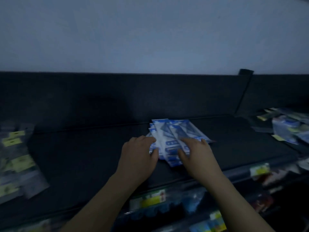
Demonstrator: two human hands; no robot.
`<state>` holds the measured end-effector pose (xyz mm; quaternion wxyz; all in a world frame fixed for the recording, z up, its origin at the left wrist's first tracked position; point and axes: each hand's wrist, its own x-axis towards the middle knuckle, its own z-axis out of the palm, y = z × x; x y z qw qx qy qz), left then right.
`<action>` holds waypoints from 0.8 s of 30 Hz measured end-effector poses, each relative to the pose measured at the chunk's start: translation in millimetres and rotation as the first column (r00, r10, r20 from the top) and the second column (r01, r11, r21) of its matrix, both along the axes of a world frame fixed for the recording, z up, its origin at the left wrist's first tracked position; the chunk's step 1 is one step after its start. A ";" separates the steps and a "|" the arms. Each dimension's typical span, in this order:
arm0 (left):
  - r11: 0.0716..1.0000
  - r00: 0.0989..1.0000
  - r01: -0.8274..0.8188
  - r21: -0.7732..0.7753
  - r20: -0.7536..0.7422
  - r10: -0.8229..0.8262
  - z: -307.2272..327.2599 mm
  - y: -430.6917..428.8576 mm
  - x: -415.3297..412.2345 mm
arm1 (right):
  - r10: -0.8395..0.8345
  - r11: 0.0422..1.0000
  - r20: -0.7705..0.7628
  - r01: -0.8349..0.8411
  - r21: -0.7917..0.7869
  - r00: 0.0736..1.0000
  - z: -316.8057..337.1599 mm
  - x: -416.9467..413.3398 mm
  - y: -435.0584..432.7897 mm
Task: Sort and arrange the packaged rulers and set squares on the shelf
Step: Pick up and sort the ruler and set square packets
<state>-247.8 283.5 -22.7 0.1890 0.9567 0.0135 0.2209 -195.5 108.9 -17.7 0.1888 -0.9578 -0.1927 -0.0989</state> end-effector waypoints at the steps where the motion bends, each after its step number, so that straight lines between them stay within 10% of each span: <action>1: 1.000 1.000 0.021 -0.021 -0.004 -0.021 0.9 -16.9 9.3 | -0.008 1.000 0.007 0.008 -0.003 1.000 2.2 6.5 -17.9; 24: 0.955 0.952 0.297 -0.010 -0.072 -0.296 6.2 -239.6 220.1 | -0.322 0.946 -0.035 0.321 -0.039 0.946 0.1 147.0 -253.0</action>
